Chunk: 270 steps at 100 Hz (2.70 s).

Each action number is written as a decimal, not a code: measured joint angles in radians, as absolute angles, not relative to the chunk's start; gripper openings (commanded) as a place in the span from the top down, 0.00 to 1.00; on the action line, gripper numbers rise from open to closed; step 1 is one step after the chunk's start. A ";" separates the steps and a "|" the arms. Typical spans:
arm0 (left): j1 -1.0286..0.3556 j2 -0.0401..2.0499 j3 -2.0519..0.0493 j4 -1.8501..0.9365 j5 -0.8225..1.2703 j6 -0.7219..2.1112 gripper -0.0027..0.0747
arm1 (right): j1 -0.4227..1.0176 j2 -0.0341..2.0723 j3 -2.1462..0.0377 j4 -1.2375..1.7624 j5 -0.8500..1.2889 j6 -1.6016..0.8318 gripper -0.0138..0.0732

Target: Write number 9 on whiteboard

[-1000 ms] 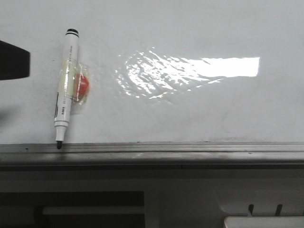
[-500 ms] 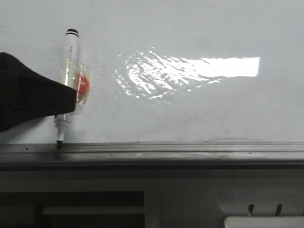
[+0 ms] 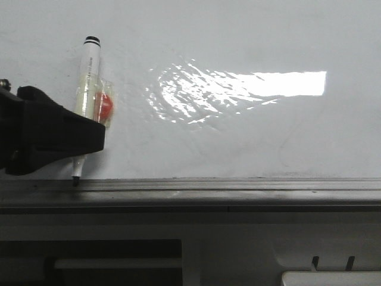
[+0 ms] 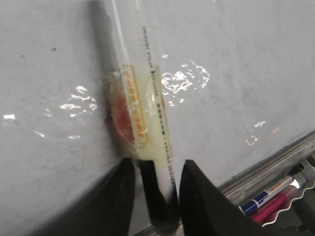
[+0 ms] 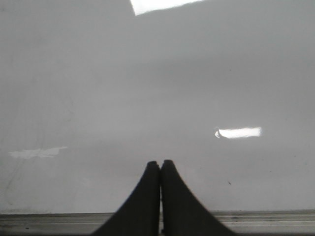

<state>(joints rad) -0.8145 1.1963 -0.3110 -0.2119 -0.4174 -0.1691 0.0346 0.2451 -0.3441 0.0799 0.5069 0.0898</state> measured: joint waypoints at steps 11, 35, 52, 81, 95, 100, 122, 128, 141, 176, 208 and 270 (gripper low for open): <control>-0.814 1.198 -0.311 -0.218 -0.415 -0.169 0.99 | 0.094 0.245 -0.344 0.080 0.530 0.090 0.92; -0.819 1.191 -0.311 -0.131 -0.403 -0.169 0.99 | 0.301 0.323 -0.372 0.080 0.552 0.060 0.90; -0.850 1.136 -0.311 0.063 -0.399 -0.169 0.99 | 0.477 0.477 -0.461 0.186 0.567 -0.132 0.64; -0.869 1.117 -0.311 0.360 -0.407 -0.169 0.99 | 0.783 0.808 -0.660 0.246 0.568 -0.193 0.45; -0.869 1.117 -0.311 0.396 -0.440 -0.167 0.99 | 0.843 0.931 -0.735 0.246 0.547 -0.193 0.45; -0.869 1.117 -0.311 0.400 -0.452 -0.167 0.99 | 0.844 0.964 -0.761 0.246 0.543 -0.194 0.45; -0.869 1.117 -0.311 0.449 -0.459 -0.167 0.99 | 0.849 1.039 -0.844 0.253 0.538 -0.194 0.45; -0.869 1.117 -0.311 0.456 -0.461 -0.167 0.99 | 0.849 1.049 -0.858 0.261 0.538 -0.194 0.45; -0.869 1.117 -0.311 0.462 -0.461 -0.167 0.99 | 0.851 1.065 -0.860 0.299 0.538 -0.194 0.45; -0.869 1.117 -0.311 0.519 -0.461 -0.167 0.99 | 0.851 1.103 -0.860 0.340 0.523 -0.197 0.64; -0.869 1.117 -0.311 0.528 -0.463 -0.162 0.98 | 0.852 1.103 -0.862 0.369 0.517 -0.197 0.93; -0.782 0.917 -0.311 0.355 -0.467 -0.162 0.60 | 0.748 1.020 -0.875 0.340 0.480 -0.183 0.93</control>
